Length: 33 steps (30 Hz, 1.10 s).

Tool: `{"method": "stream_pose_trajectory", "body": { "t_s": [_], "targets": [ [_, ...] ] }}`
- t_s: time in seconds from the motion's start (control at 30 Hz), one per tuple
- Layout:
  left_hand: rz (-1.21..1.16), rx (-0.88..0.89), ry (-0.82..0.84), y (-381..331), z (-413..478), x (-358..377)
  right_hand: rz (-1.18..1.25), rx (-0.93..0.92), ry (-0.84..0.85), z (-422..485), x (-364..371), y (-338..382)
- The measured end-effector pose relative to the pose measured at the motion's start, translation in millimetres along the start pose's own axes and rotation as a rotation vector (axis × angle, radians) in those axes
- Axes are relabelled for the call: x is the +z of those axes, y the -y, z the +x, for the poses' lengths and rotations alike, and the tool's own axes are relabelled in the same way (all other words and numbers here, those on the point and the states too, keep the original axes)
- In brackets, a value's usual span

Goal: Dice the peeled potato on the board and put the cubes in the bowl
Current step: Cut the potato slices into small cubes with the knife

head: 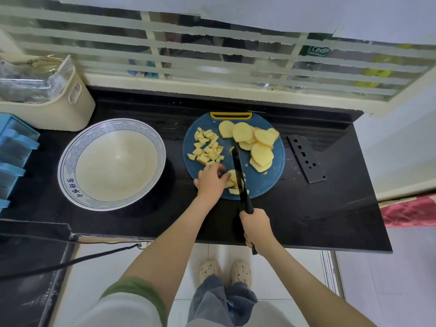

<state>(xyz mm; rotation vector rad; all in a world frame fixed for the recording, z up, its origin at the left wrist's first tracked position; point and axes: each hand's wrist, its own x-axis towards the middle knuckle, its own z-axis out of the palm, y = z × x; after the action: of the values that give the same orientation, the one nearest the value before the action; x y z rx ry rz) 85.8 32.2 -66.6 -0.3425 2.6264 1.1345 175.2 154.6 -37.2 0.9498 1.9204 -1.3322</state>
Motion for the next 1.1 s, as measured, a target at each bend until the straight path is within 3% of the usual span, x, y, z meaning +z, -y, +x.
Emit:
{"method": "stream_pose_trajectory", "body": {
  "t_s": [0.37,0.53,0.63,0.73,0.87,1.1],
  "targets": [
    [0.003,0.007,0.048,-1.9,5.8,5.1,-0.102,0.054,-0.070,26.8,10.4,4.9],
    [0.001,0.022,0.050,-0.8,4.3,4.5,0.049,0.056,-0.033,33.7,11.1,18.1],
    [-0.015,0.029,0.016,-0.7,1.6,2.0,0.073,-0.034,-0.020,29.0,10.8,25.6],
    [-0.013,0.082,0.089,4.2,-5.7,-2.8,0.088,-0.028,-0.033,21.2,4.9,21.4],
    [0.197,0.234,0.252,14.7,-11.4,-10.3,0.058,-0.039,-0.033,12.5,-3.4,17.2],
    [0.342,0.327,0.147,5.4,-3.4,-2.9,0.006,-0.104,-0.075,13.7,-6.1,15.1]
  ]
}}
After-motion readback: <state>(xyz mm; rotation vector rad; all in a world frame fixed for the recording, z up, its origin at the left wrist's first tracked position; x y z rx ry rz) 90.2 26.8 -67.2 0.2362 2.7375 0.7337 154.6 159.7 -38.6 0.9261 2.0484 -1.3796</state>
